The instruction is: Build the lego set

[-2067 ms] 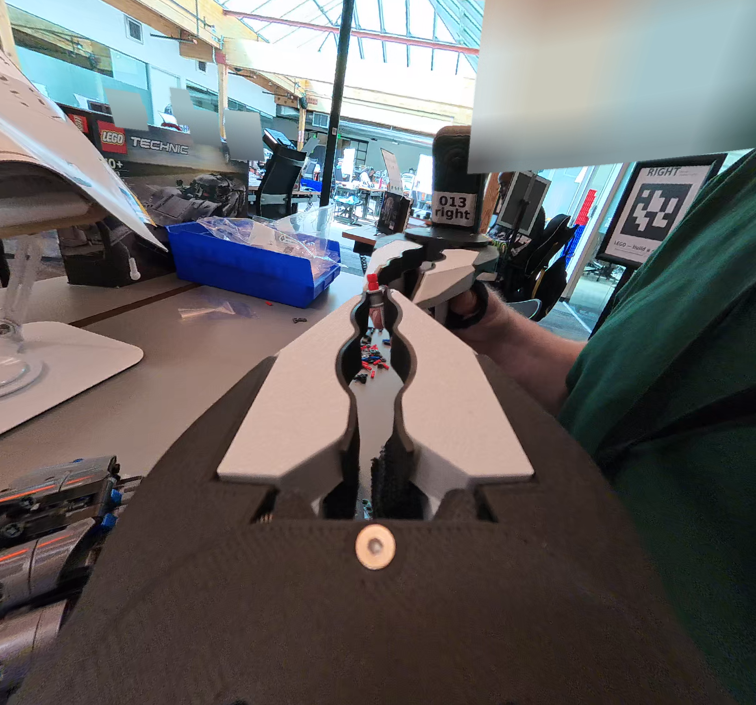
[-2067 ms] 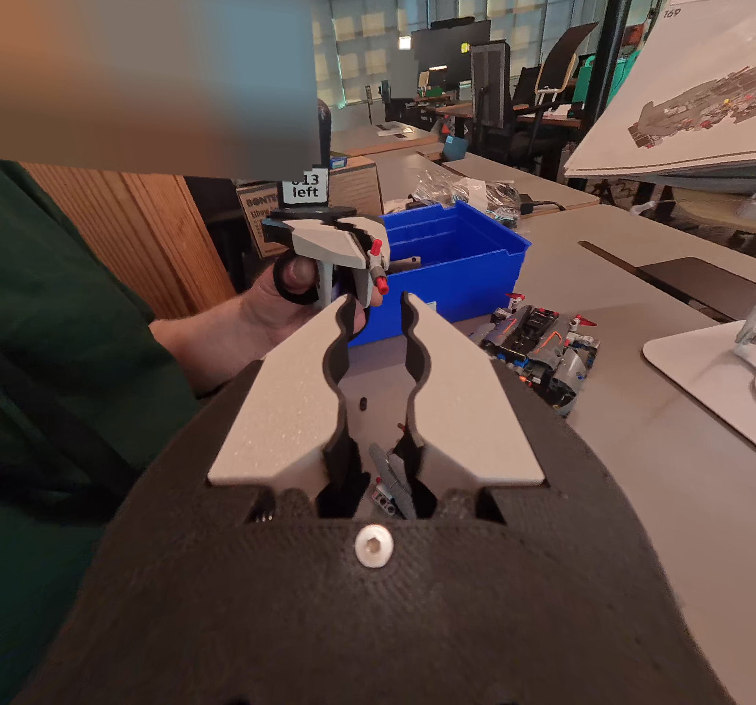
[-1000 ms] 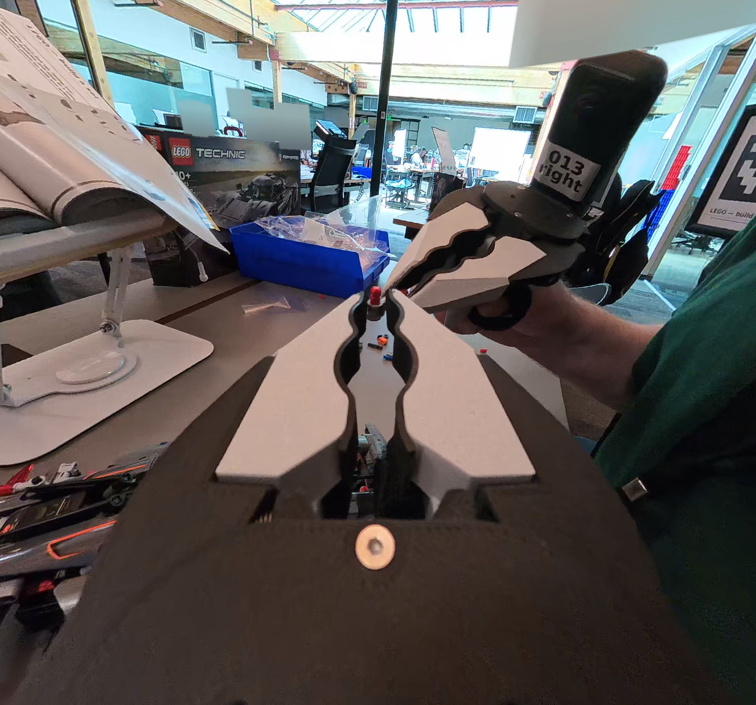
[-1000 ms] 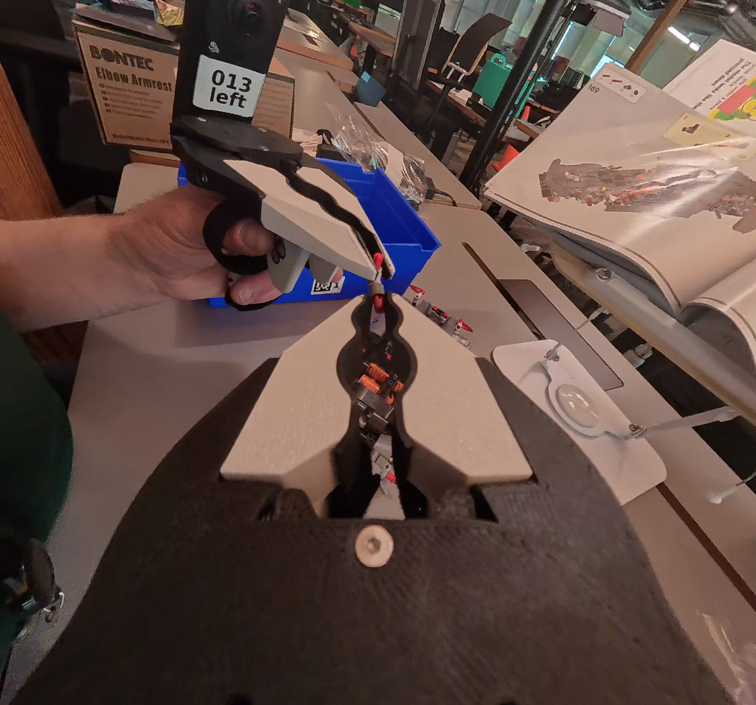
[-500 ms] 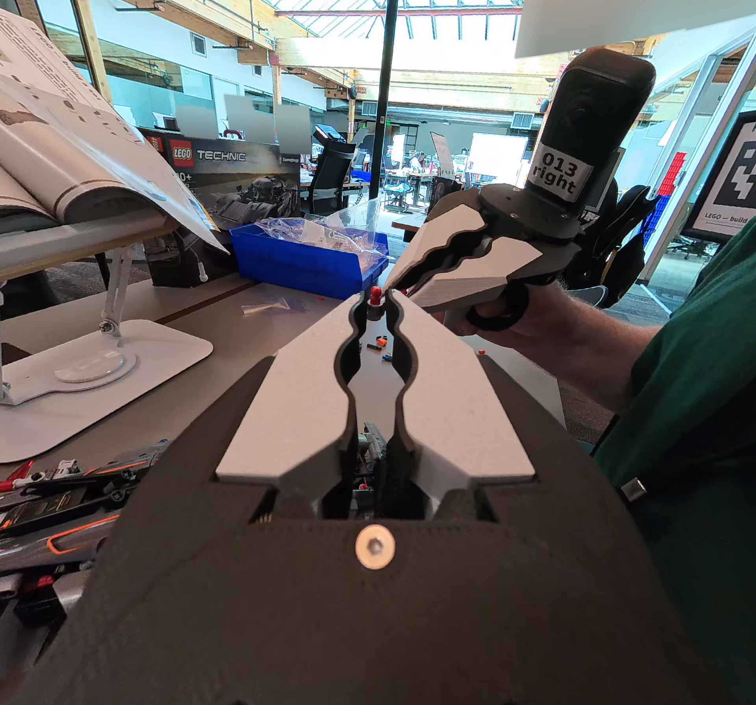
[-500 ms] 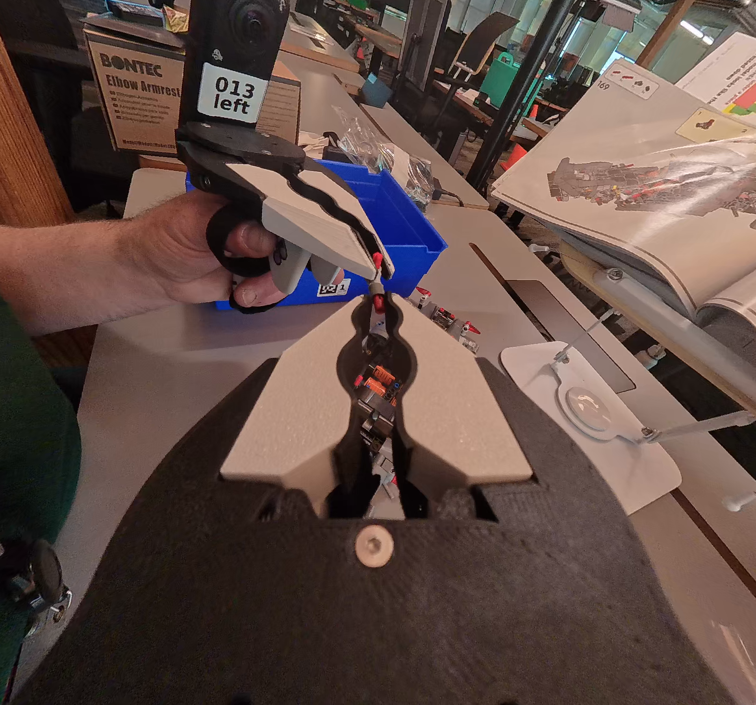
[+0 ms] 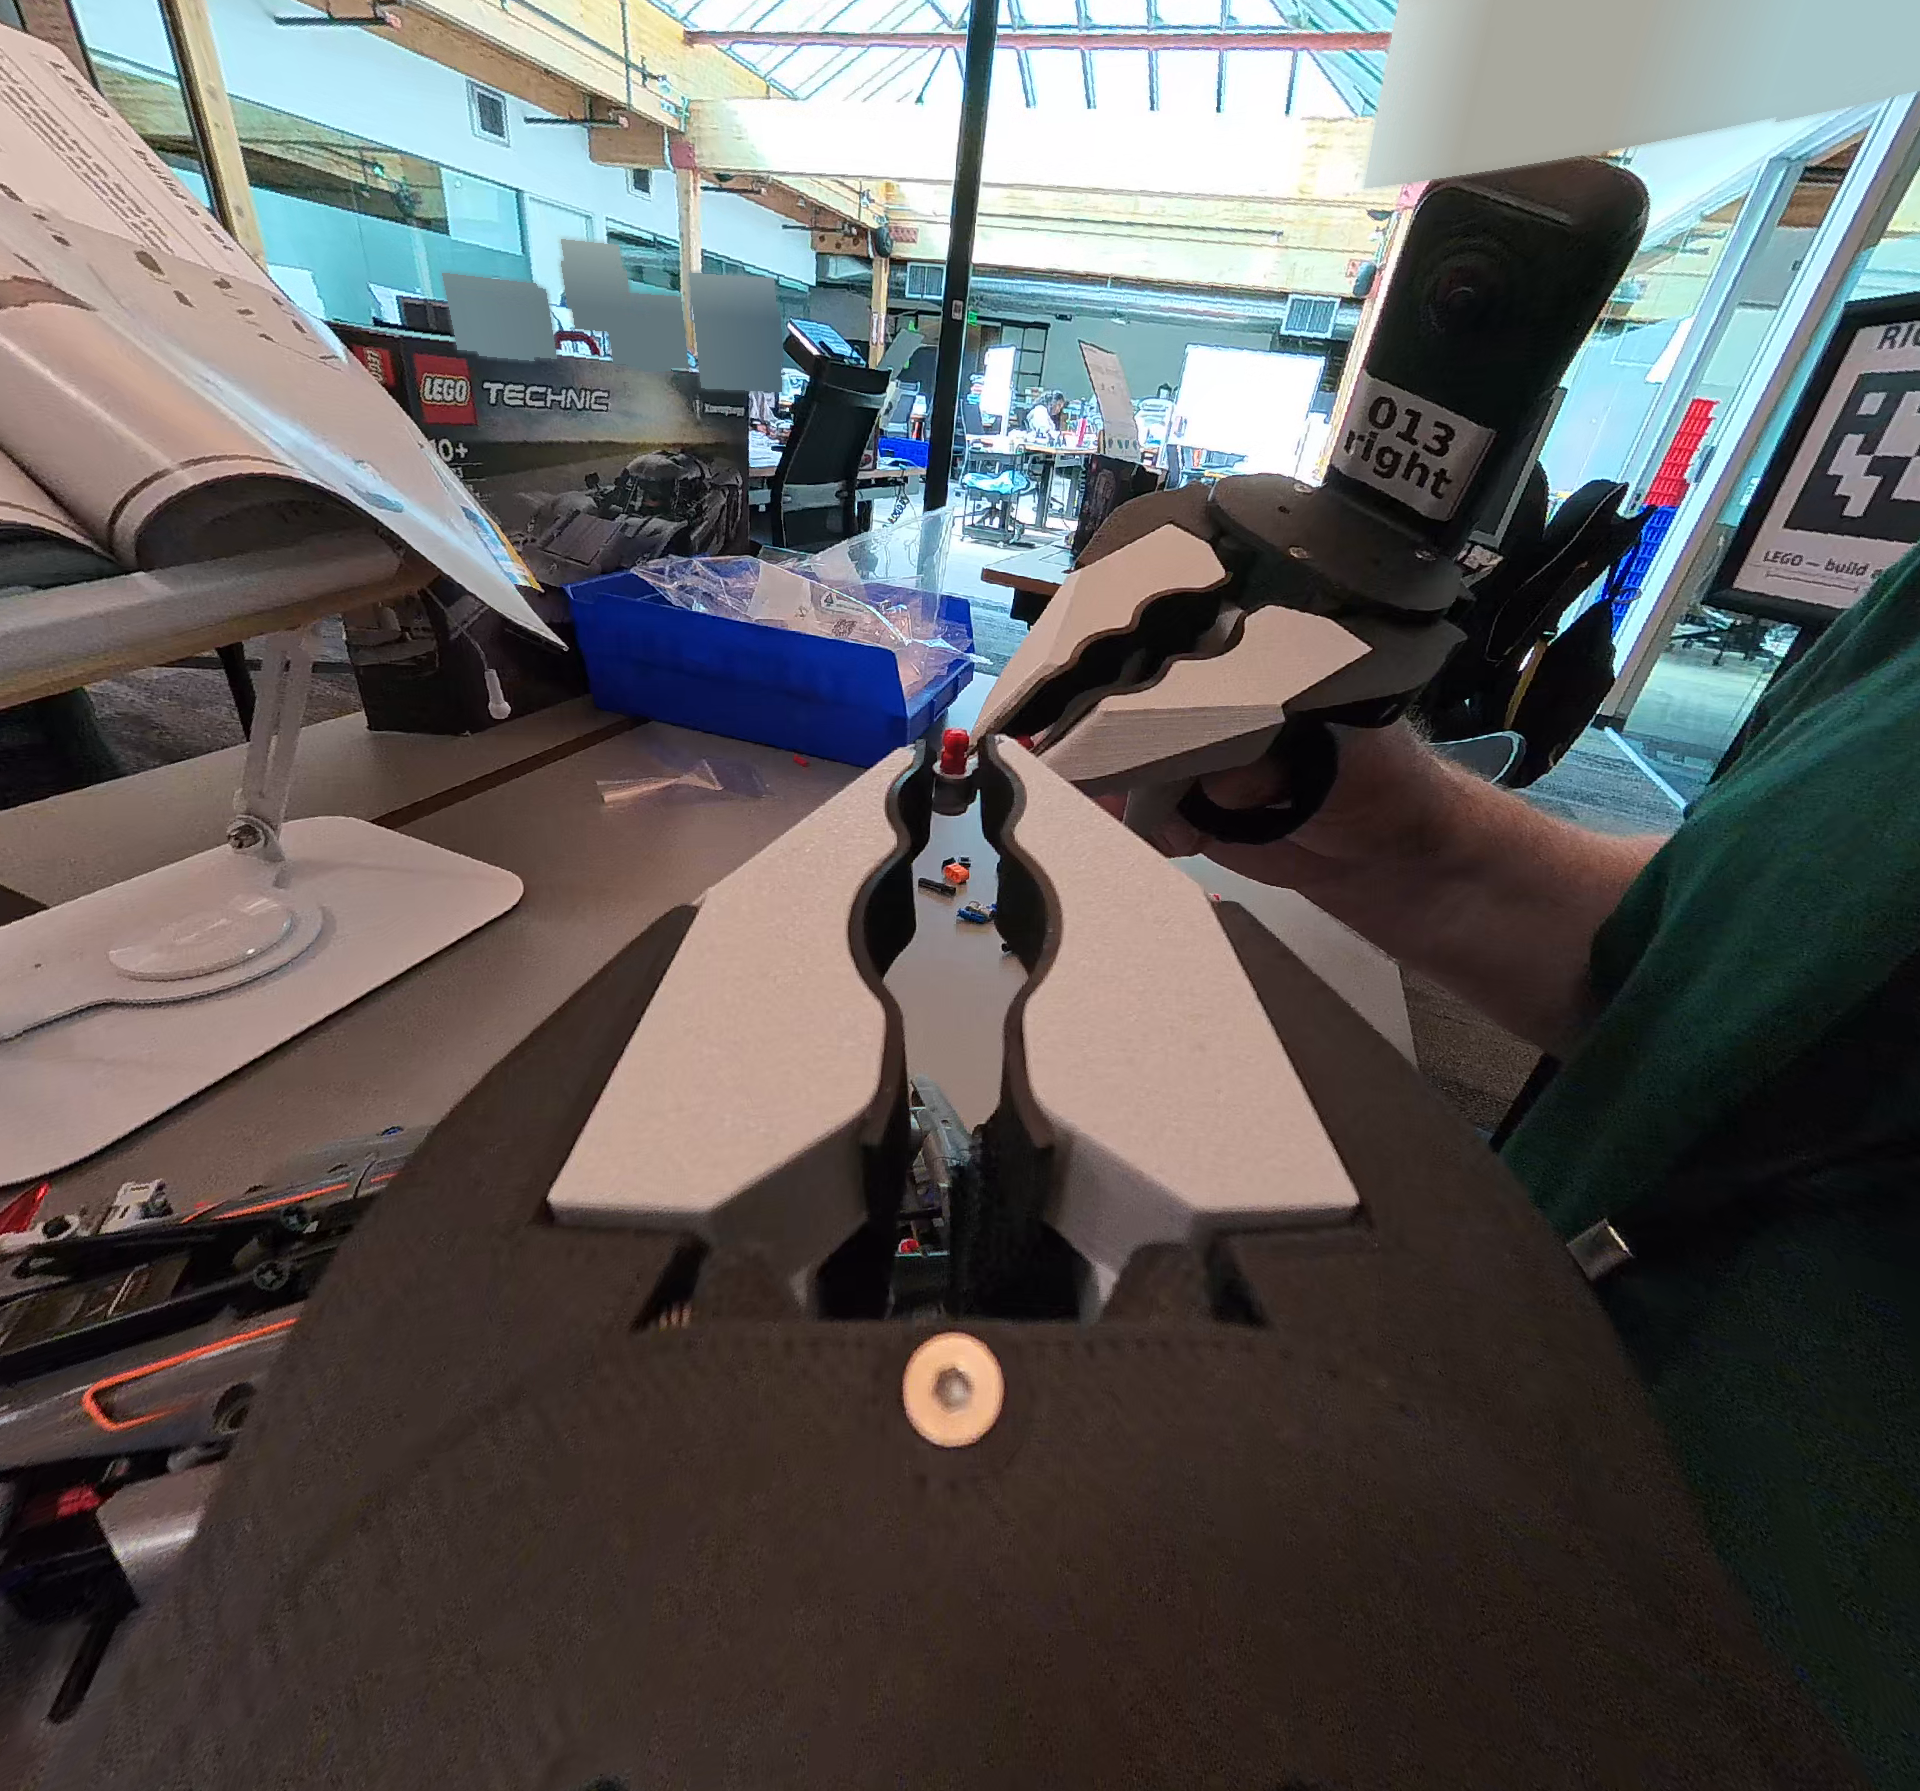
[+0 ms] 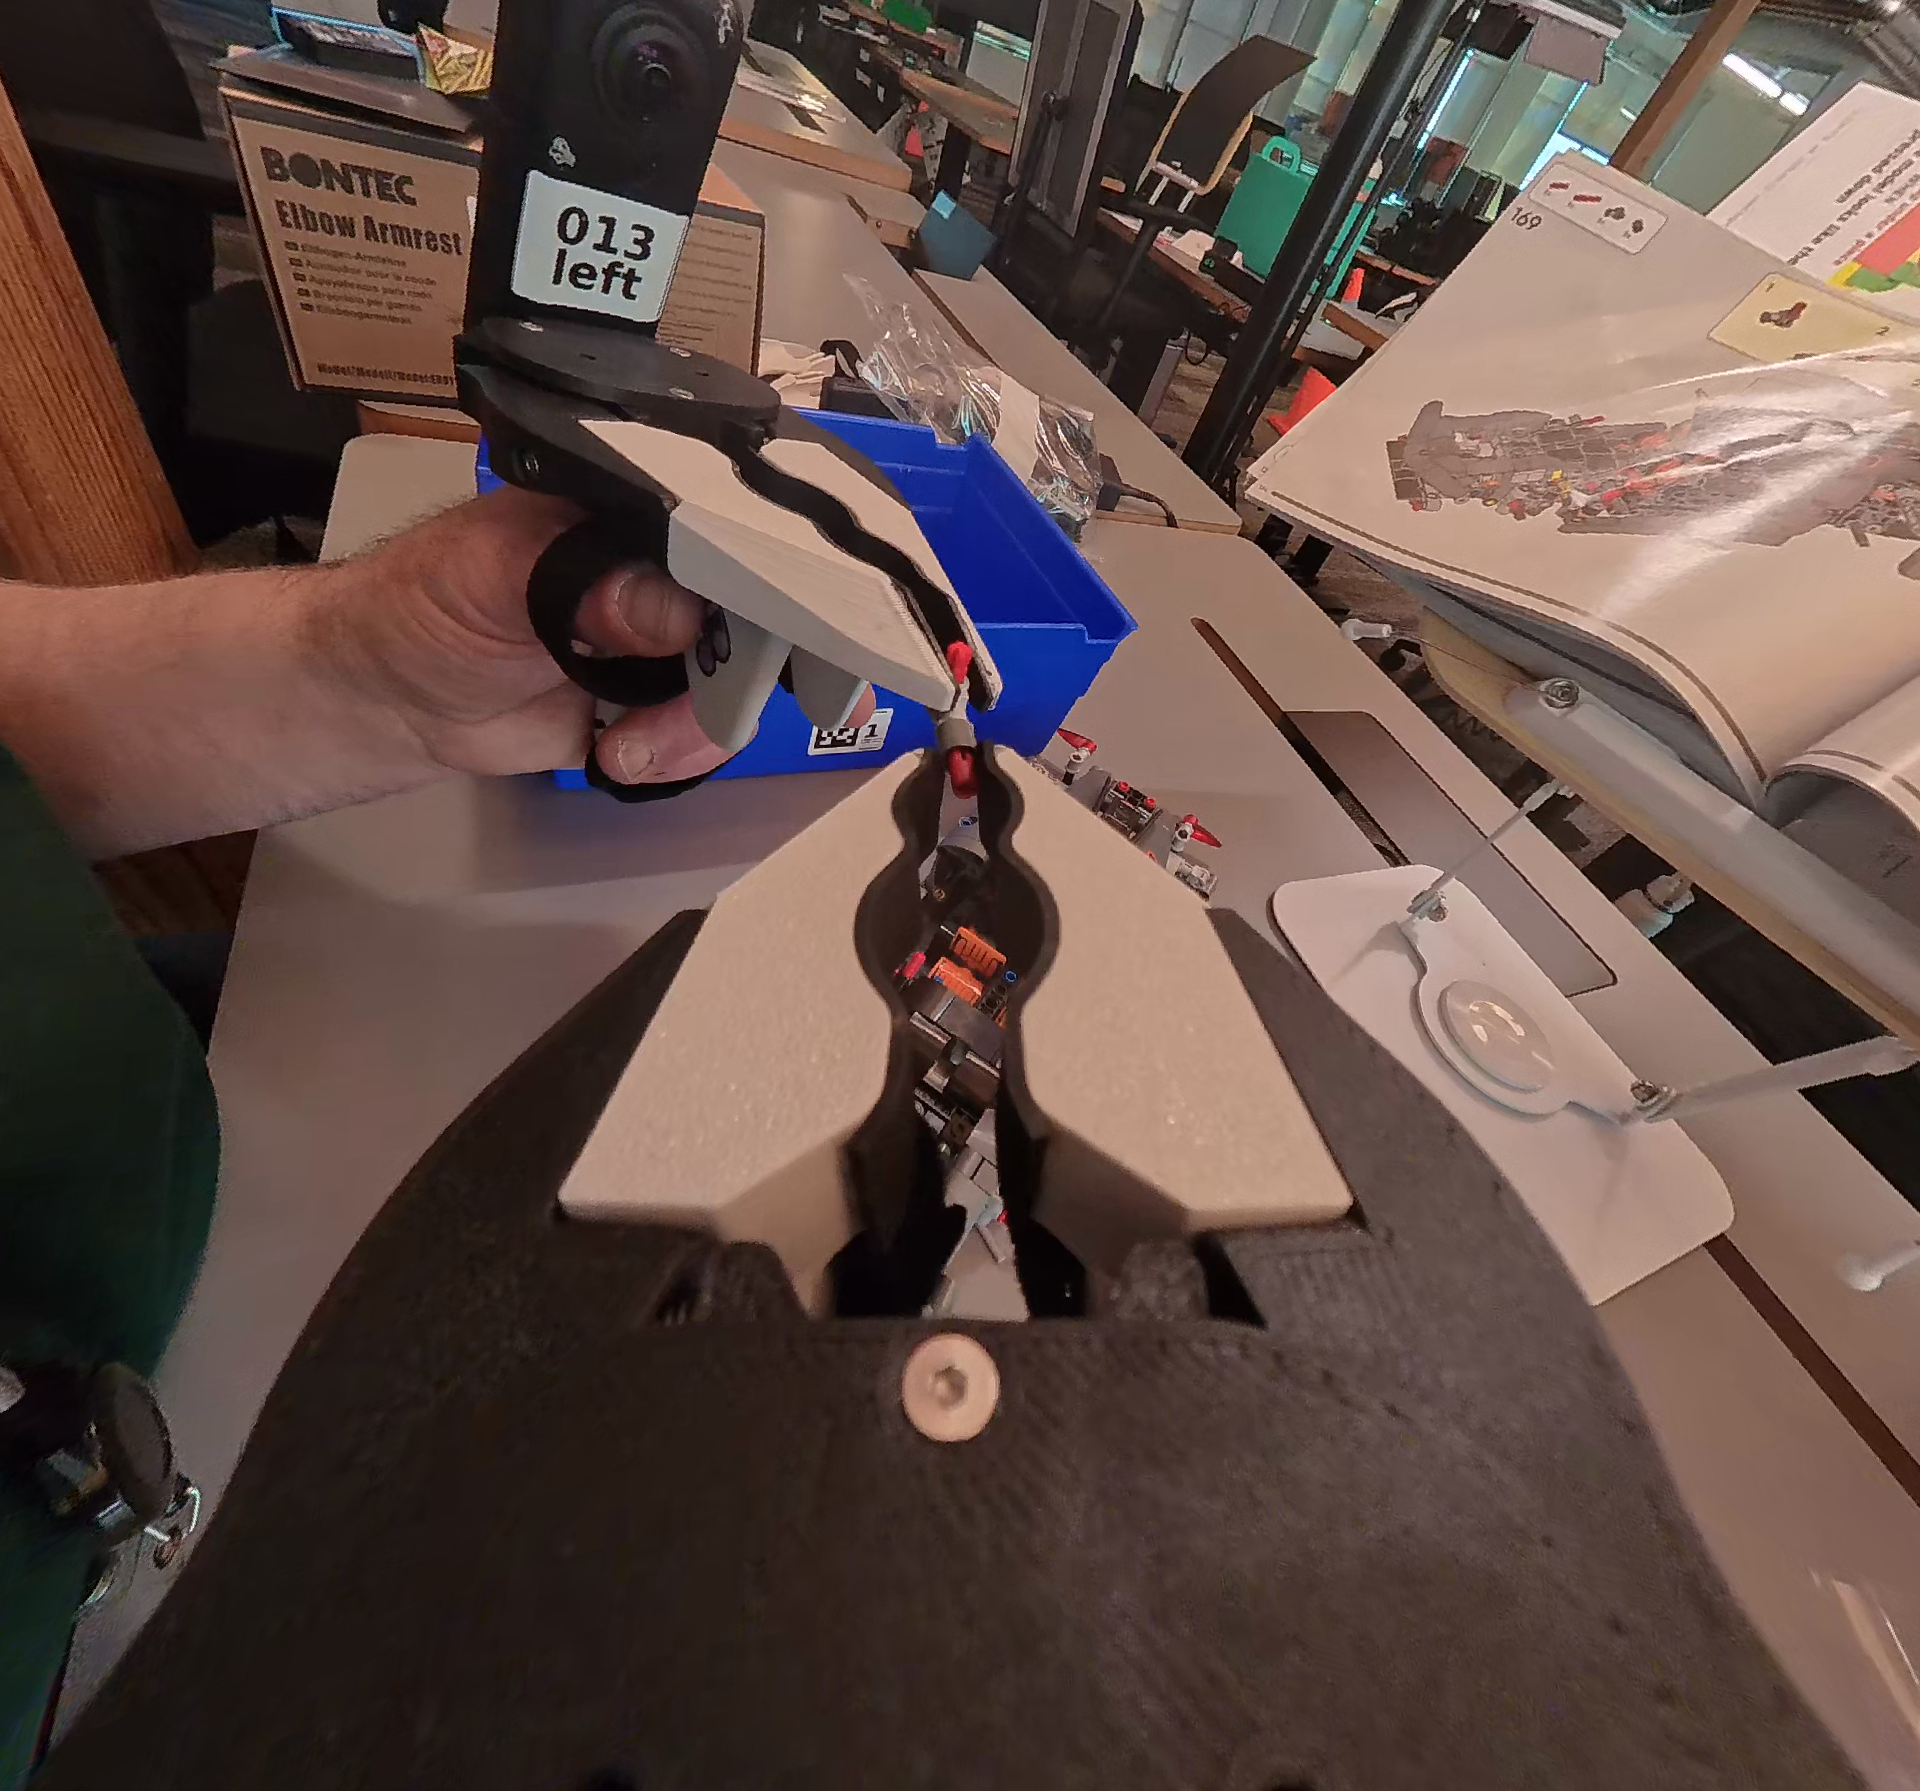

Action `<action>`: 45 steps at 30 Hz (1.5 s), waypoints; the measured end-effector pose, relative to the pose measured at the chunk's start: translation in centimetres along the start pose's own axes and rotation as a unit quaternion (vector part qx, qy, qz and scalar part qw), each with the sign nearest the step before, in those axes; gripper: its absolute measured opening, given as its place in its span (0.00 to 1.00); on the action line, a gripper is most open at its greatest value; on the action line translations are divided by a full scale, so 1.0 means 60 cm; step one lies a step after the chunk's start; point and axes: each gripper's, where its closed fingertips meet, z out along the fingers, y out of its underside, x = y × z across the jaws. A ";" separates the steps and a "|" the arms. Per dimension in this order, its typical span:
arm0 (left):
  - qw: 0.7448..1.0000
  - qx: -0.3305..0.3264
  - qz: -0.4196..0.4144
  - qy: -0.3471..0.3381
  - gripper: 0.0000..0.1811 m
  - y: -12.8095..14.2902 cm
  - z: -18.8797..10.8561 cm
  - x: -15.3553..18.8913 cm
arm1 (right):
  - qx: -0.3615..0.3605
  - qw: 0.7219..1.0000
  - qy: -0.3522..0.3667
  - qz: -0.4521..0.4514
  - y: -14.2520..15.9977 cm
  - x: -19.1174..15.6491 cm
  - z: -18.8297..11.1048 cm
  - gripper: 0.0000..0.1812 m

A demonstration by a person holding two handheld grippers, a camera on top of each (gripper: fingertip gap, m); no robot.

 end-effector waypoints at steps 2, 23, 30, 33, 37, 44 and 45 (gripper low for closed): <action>1.000 0.000 0.000 0.000 0.03 0.000 0.000 0.001 | 0.001 1.000 0.000 0.001 0.000 0.000 -0.001 0.02; 1.000 0.003 0.004 0.006 0.03 -0.013 -0.007 0.025 | 0.006 1.000 0.007 -0.014 -0.018 -0.017 -0.013 0.02; 1.000 0.004 0.013 0.005 0.03 -0.019 -0.013 0.041 | 0.007 1.000 0.009 -0.023 -0.028 -0.030 -0.019 0.03; 1.000 0.004 0.016 0.005 0.03 -0.020 -0.015 0.047 | 0.008 1.000 0.010 -0.027 -0.031 -0.035 -0.022 0.02; 1.000 0.005 0.017 0.006 0.03 -0.021 -0.018 0.053 | 0.009 0.999 0.012 -0.029 -0.034 -0.041 -0.025 0.02; 1.000 0.008 0.024 0.005 0.03 -0.024 -0.020 0.058 | 0.012 0.999 0.013 -0.030 -0.038 -0.045 -0.028 0.02; 1.000 0.009 0.024 0.005 0.03 -0.025 -0.020 0.059 | 0.013 0.999 0.013 -0.030 -0.039 -0.046 -0.028 0.02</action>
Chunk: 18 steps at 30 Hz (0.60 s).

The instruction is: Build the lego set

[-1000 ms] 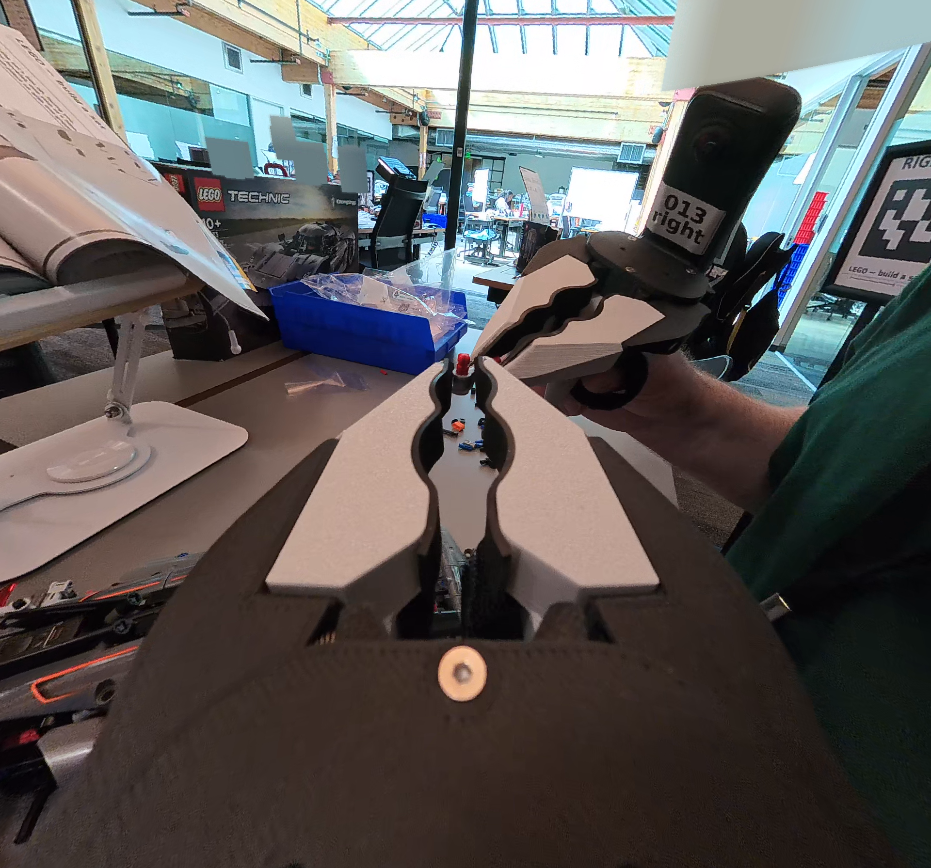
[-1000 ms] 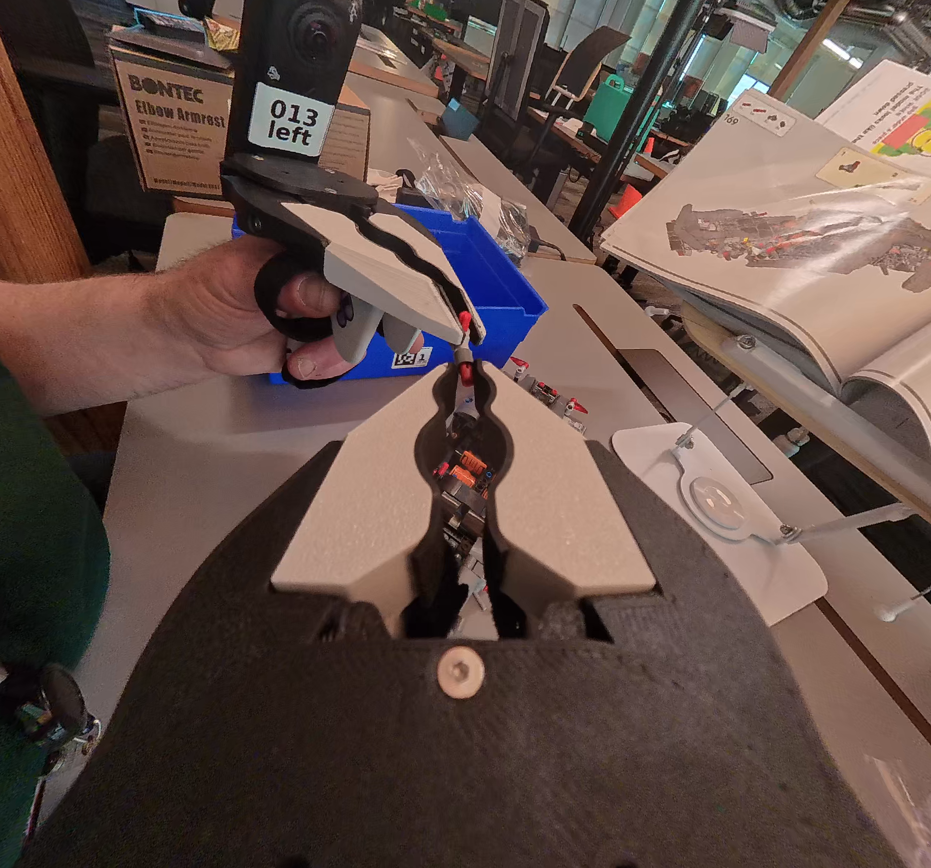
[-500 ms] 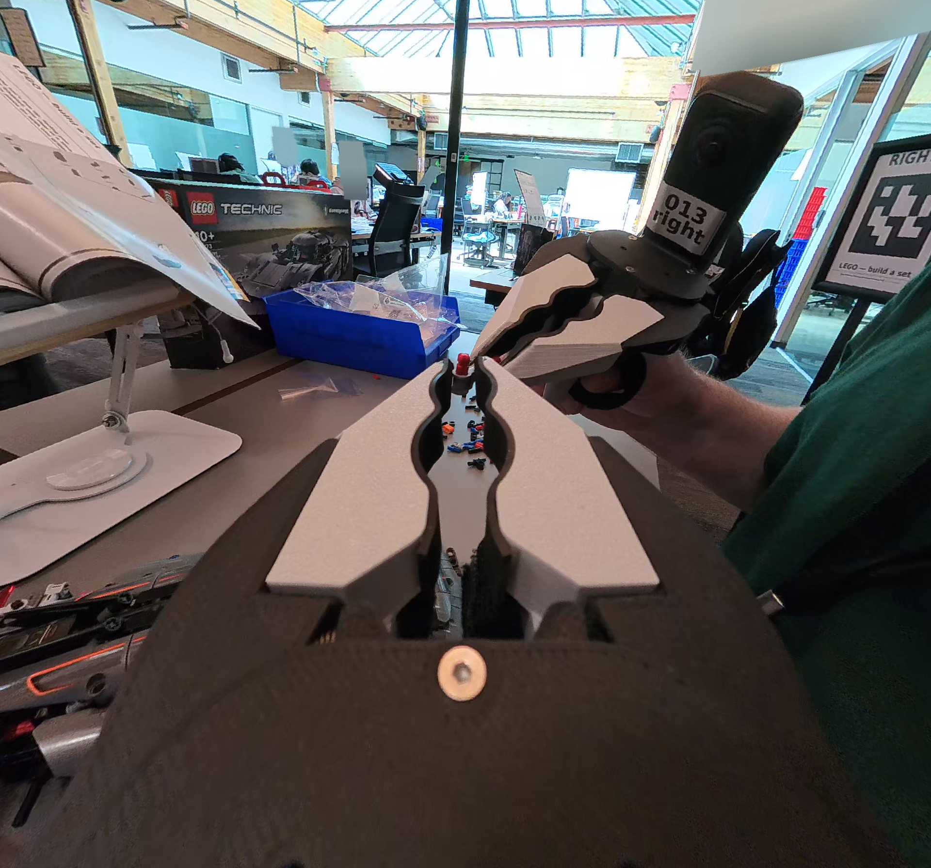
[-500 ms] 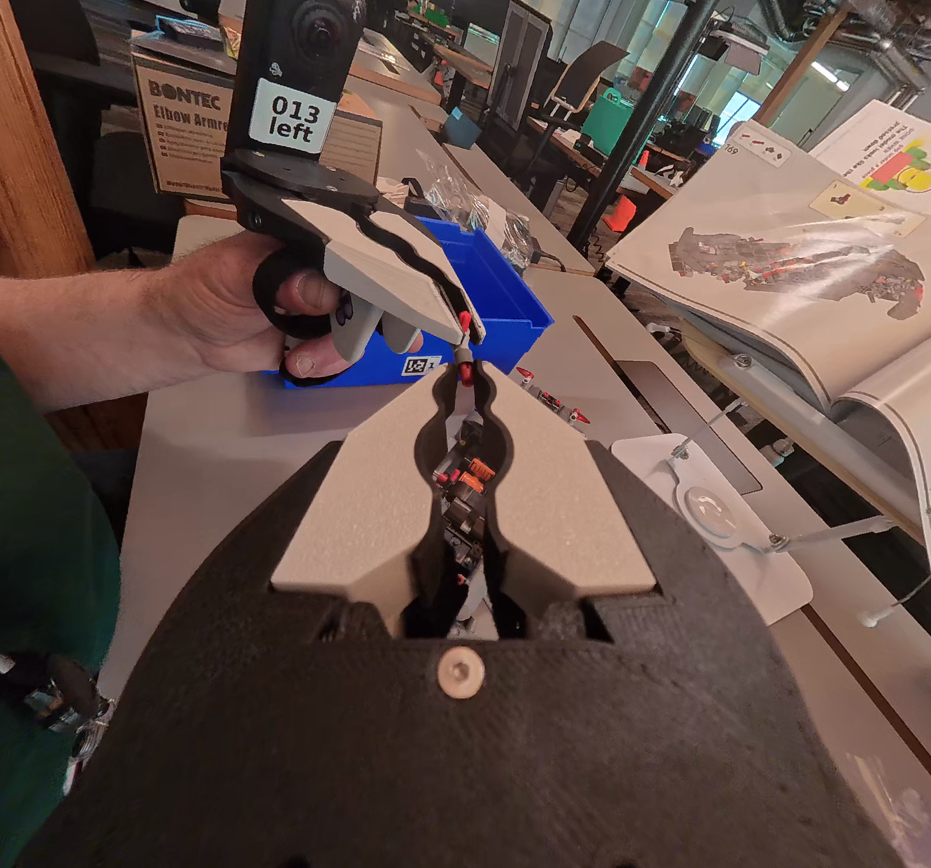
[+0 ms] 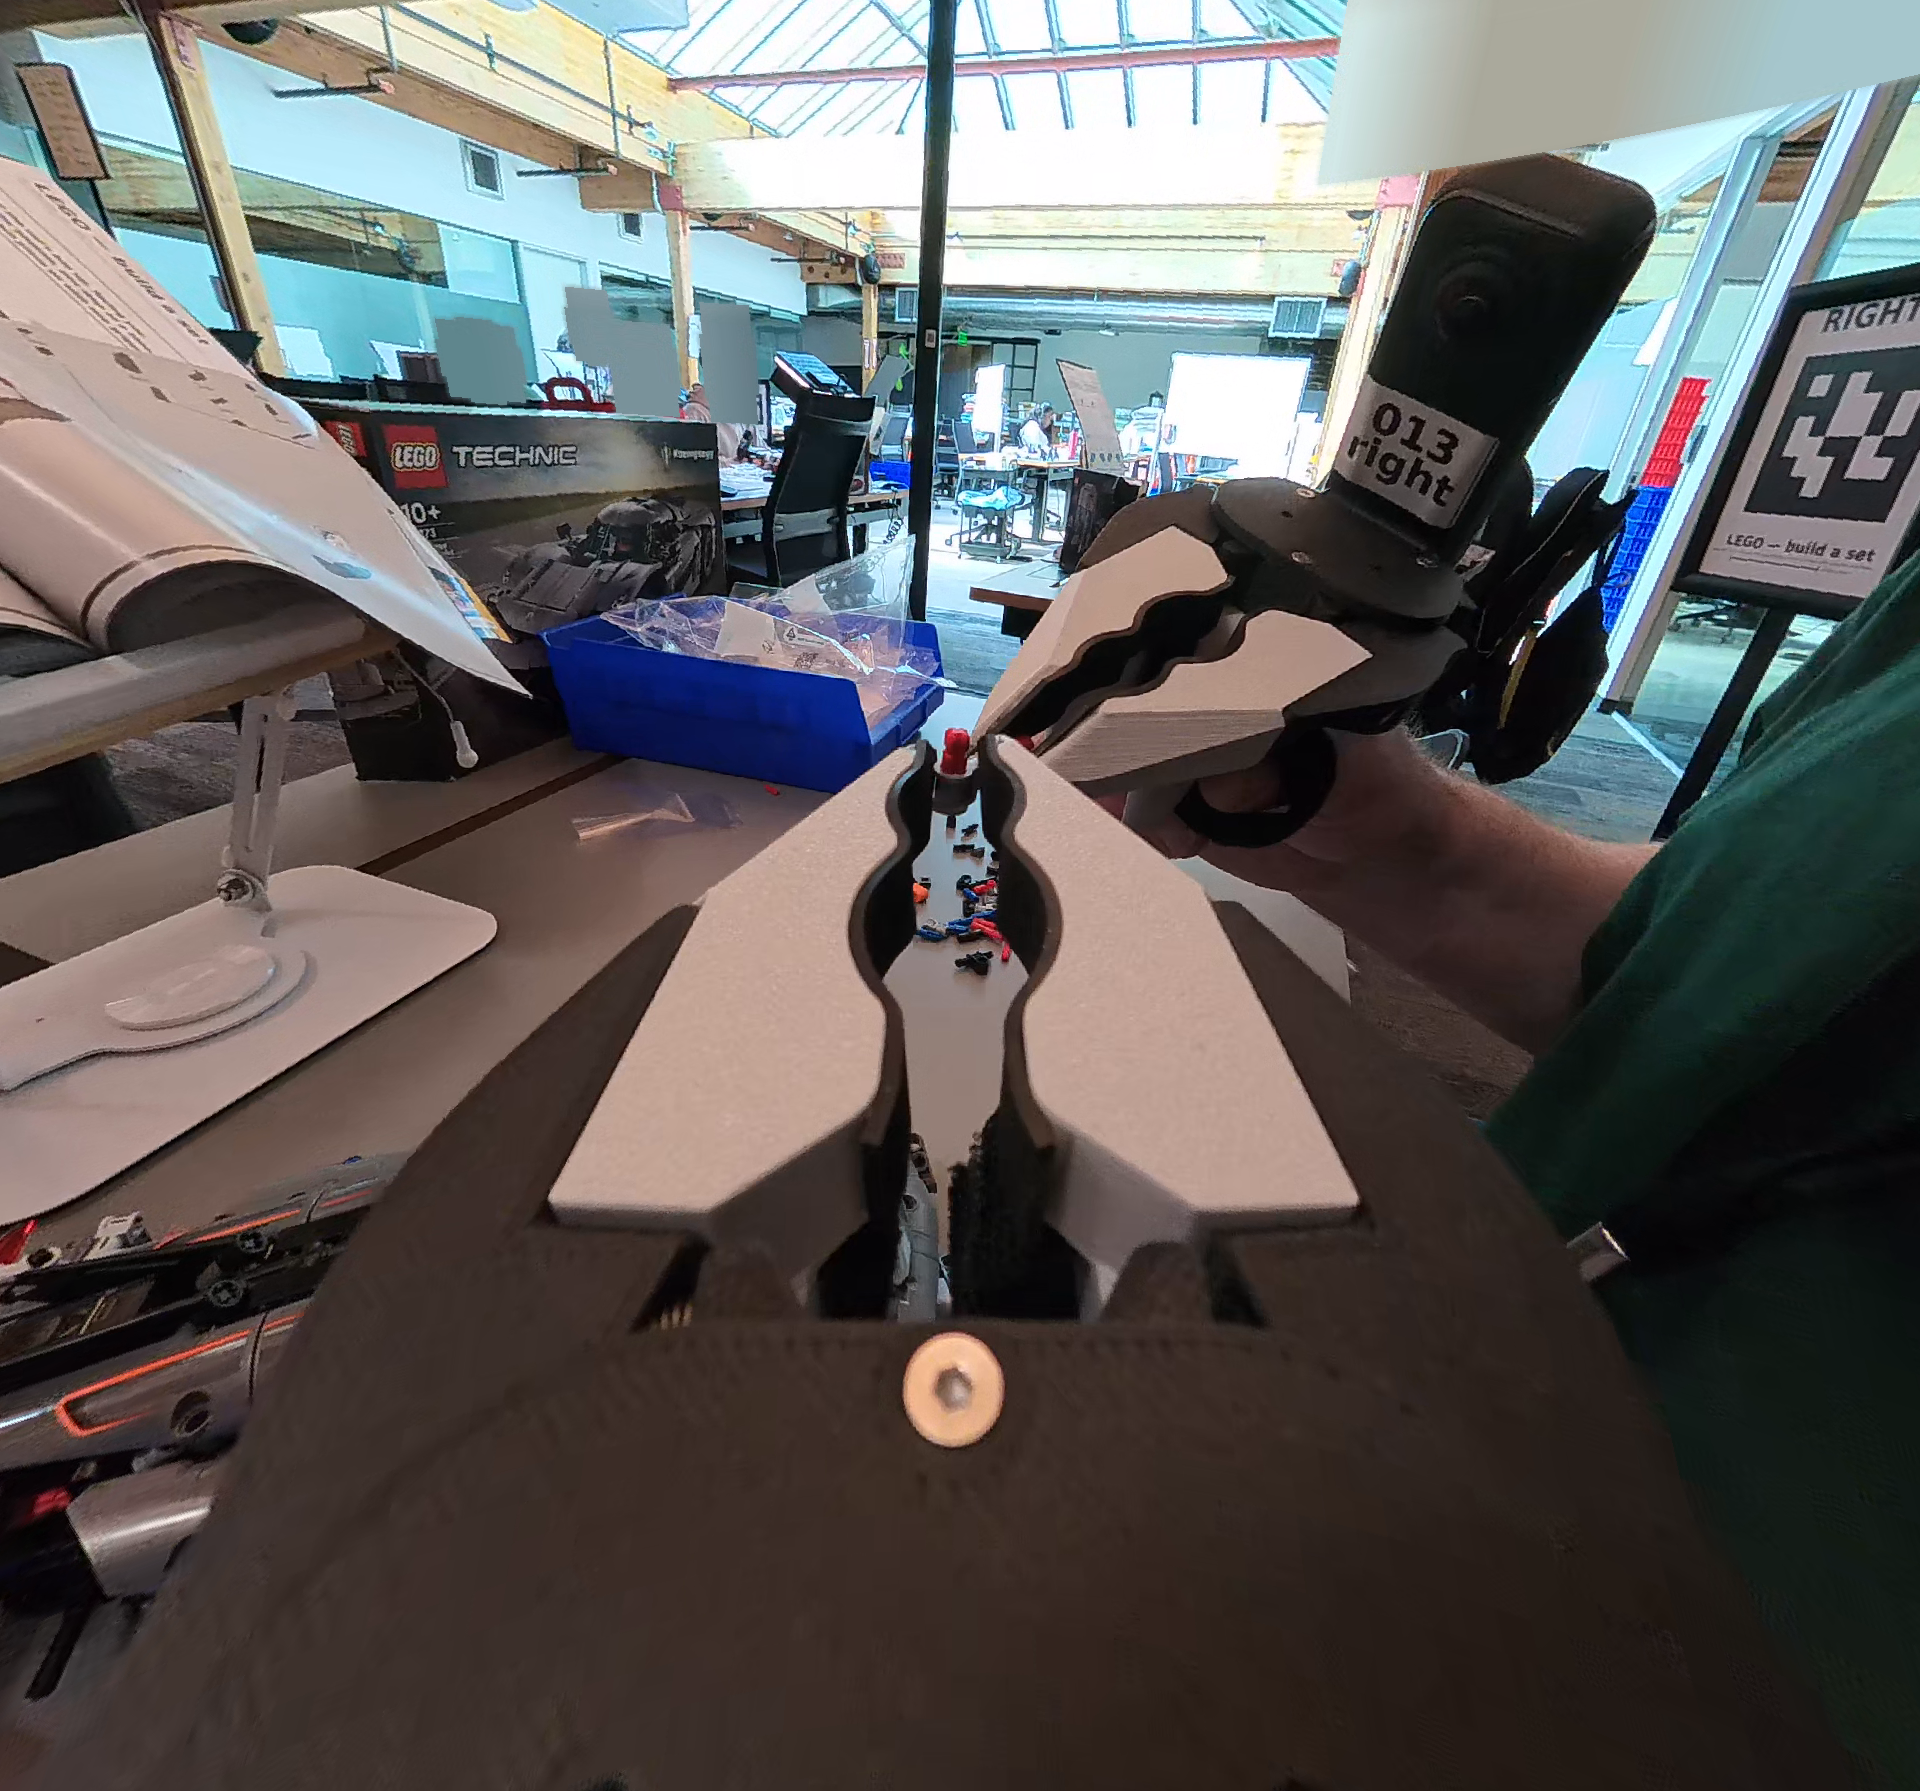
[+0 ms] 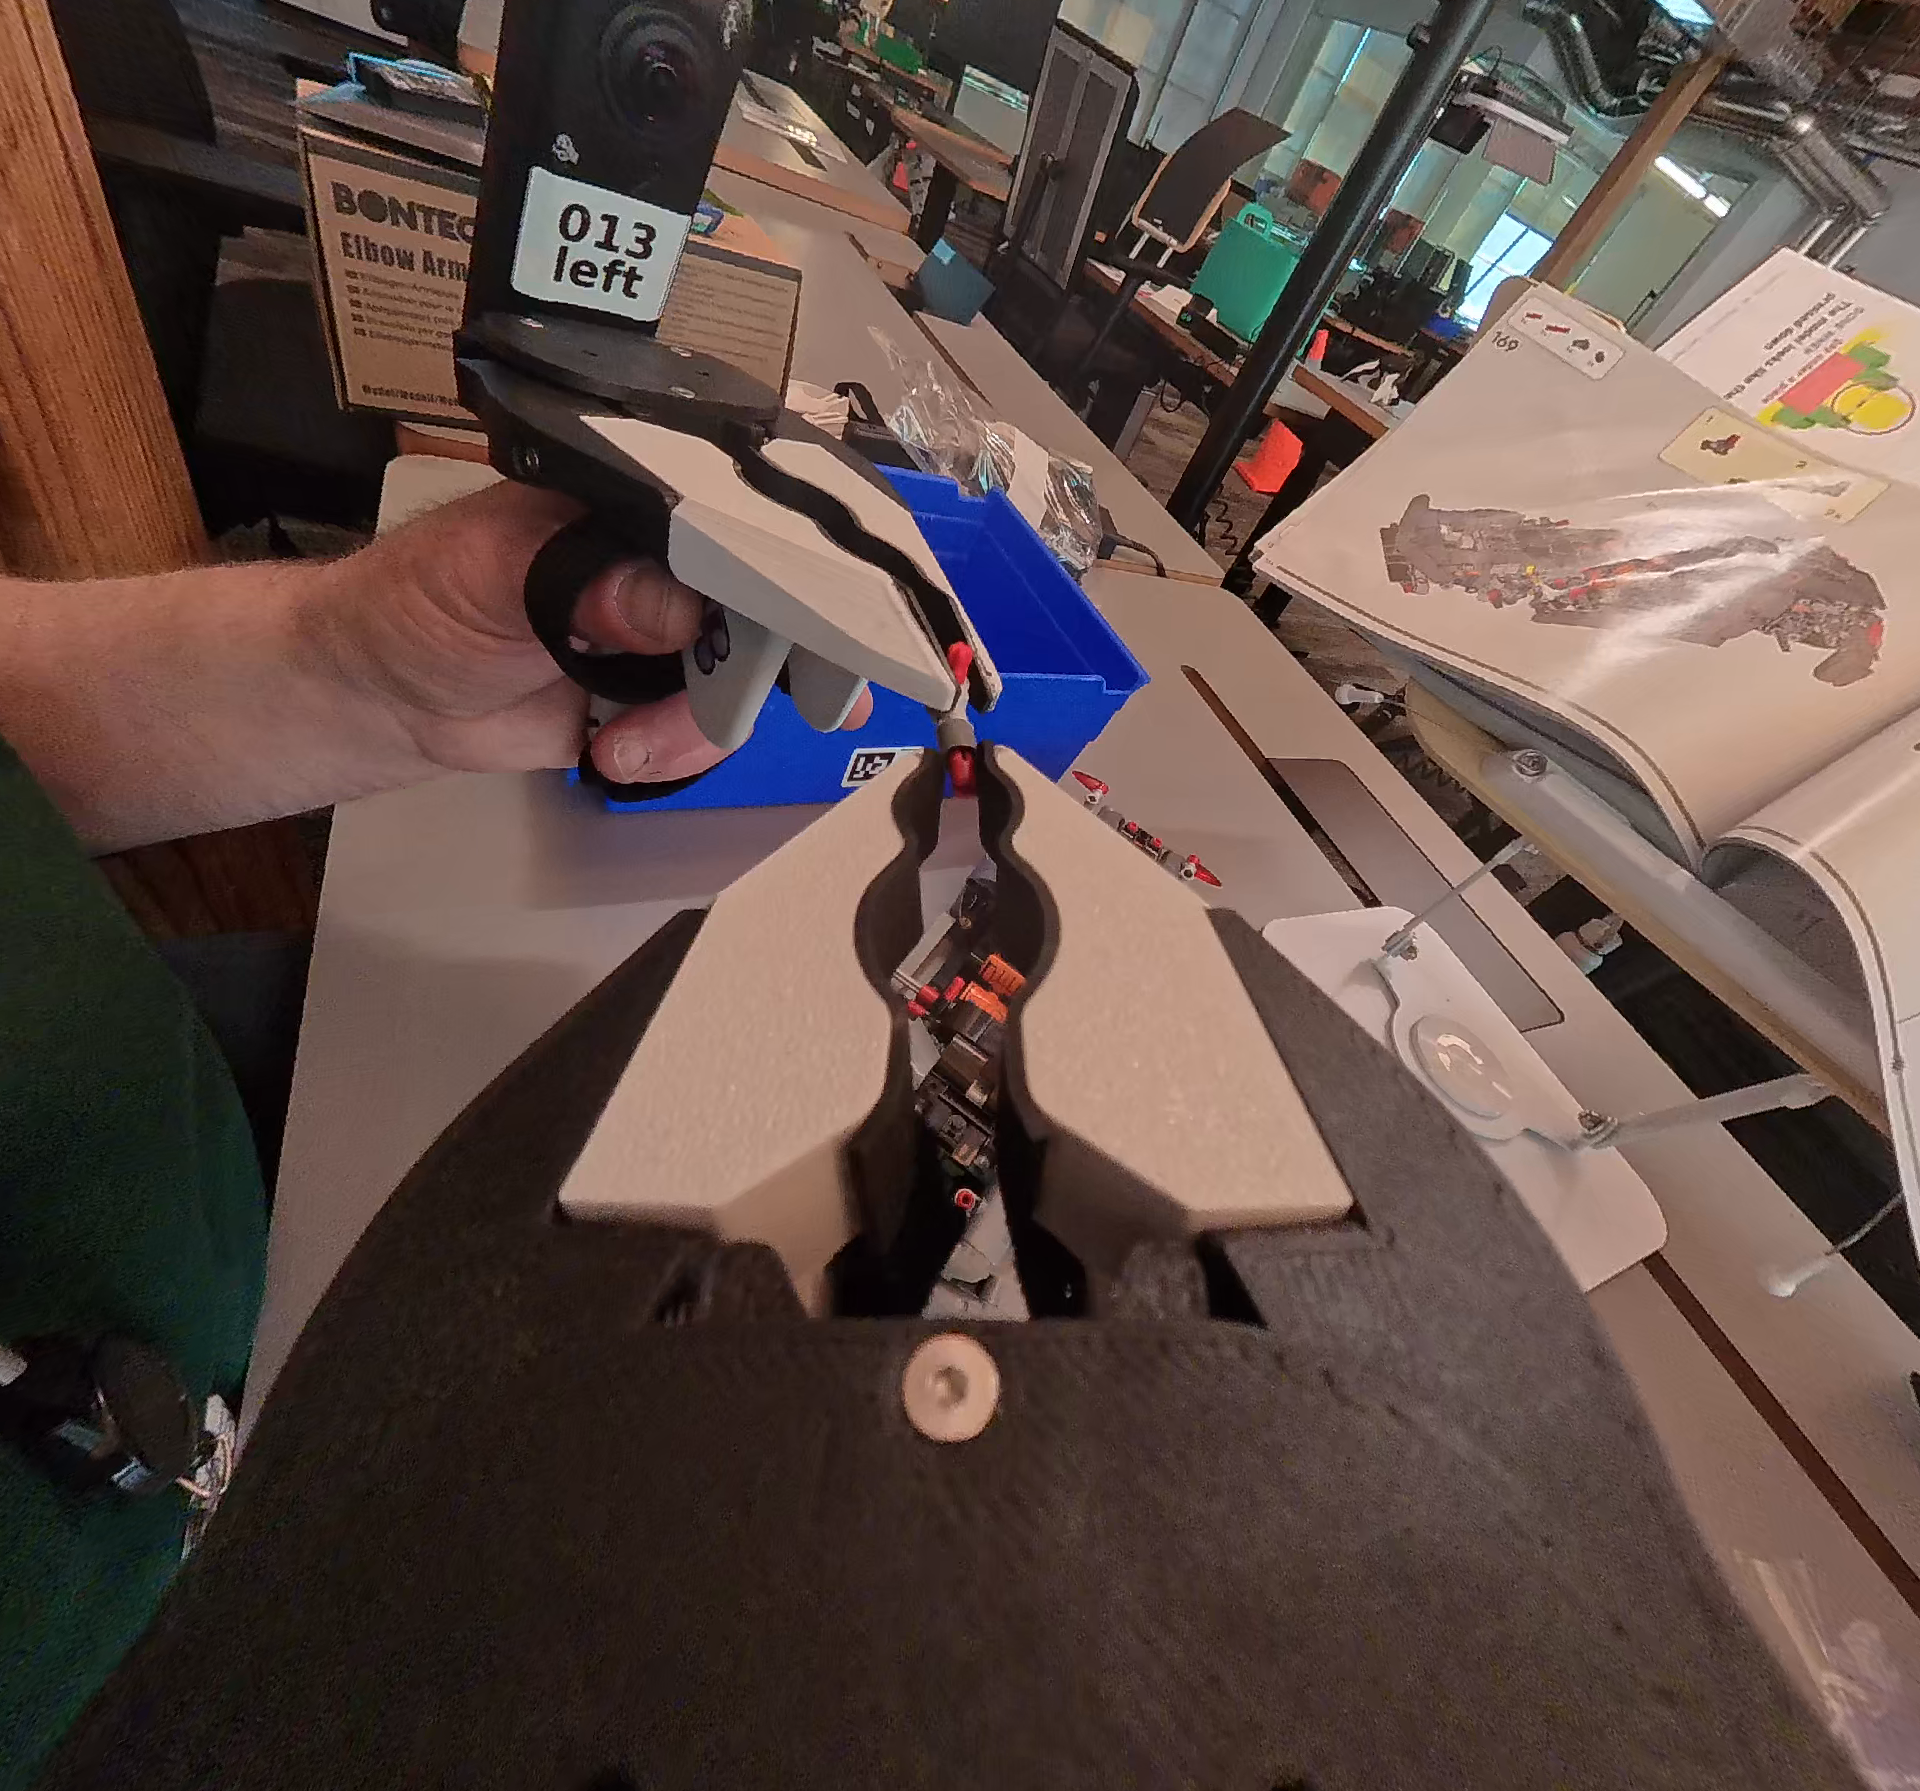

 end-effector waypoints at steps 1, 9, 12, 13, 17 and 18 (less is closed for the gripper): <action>1.000 0.001 0.001 0.000 0.03 -0.001 0.000 0.000 | 0.001 1.000 0.000 0.000 -0.001 0.000 0.000 0.02; 1.000 0.009 -0.004 -0.003 0.03 -0.006 -0.001 -0.002 | 0.011 1.000 -0.011 0.024 -0.005 0.002 0.002 0.03; 1.000 0.015 -0.008 -0.011 0.06 -0.010 -0.003 -0.007 | 0.036 0.996 -0.031 0.073 -0.007 0.004 0.001 0.03; 1.000 0.017 -0.009 -0.011 0.06 -0.011 -0.004 -0.007 | 0.044 0.994 -0.036 0.089 -0.008 0.007 0.000 0.02; 1.000 0.016 -0.010 -0.015 0.06 -0.011 -0.007 -0.010 | 0.061 0.990 -0.044 0.122 -0.005 0.013 -0.004 0.02; 1.000 0.014 -0.011 -0.016 0.06 -0.010 -0.007 -0.010 | 0.059 0.990 -0.043 0.121 -0.003 0.013 -0.004 0.02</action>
